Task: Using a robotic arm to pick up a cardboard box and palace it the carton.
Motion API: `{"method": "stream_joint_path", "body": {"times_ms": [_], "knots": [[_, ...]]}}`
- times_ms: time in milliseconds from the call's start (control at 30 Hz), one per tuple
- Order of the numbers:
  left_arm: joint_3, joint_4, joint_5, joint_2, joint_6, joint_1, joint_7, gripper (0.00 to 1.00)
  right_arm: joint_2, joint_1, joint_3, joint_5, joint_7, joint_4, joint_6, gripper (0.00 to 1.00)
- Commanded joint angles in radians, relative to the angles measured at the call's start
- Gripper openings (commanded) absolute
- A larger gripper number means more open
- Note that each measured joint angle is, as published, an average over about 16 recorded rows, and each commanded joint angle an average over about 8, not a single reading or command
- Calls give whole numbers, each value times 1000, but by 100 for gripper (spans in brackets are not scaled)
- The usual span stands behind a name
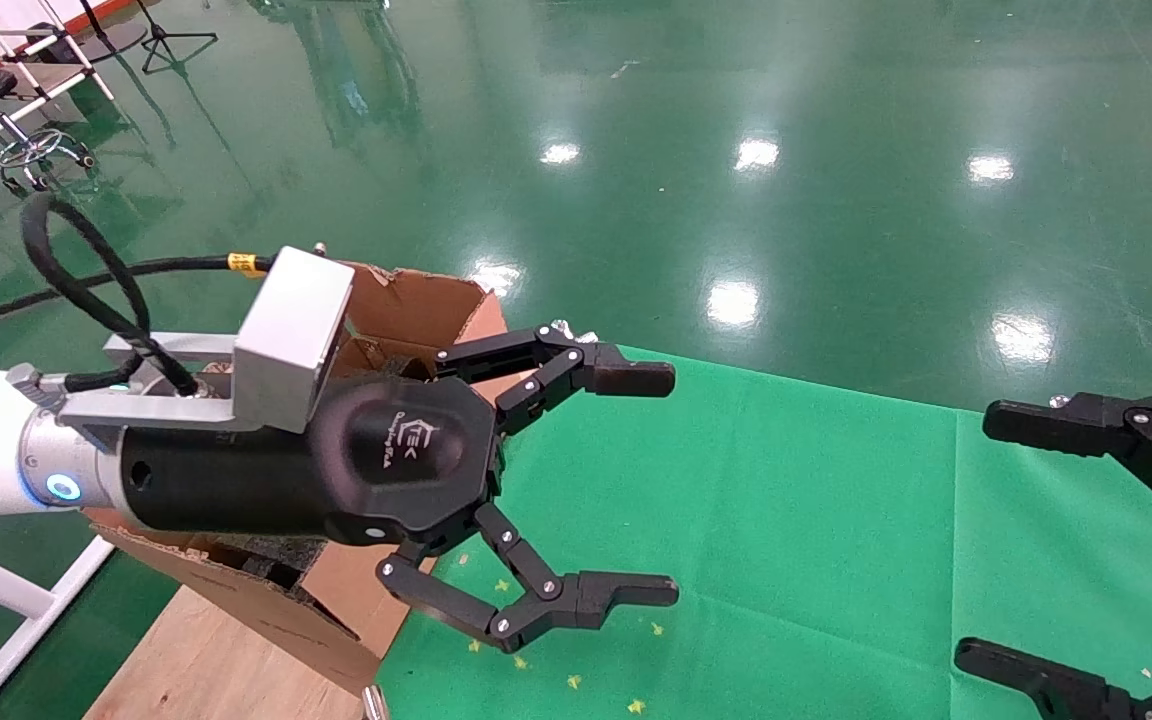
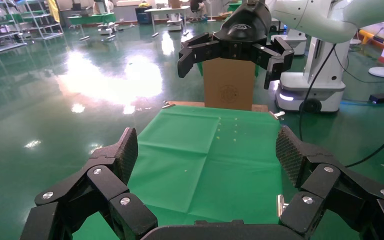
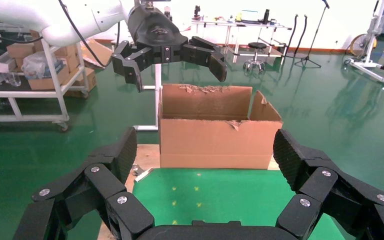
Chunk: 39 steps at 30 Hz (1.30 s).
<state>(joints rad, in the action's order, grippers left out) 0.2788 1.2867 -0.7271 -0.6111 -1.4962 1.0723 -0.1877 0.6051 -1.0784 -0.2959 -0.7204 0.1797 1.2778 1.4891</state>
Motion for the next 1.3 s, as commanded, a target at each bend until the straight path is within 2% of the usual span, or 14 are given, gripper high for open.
{"method": "stream_joint_path", "body": {"times_ms": [33, 1300], "knots": [[0, -1, -1, 0, 0, 1, 0, 100, 0, 0, 0, 0, 0, 0, 0, 100], [1, -6, -6, 0, 2, 4, 0, 100, 0, 0, 0, 0, 0, 0, 0, 100]]}}
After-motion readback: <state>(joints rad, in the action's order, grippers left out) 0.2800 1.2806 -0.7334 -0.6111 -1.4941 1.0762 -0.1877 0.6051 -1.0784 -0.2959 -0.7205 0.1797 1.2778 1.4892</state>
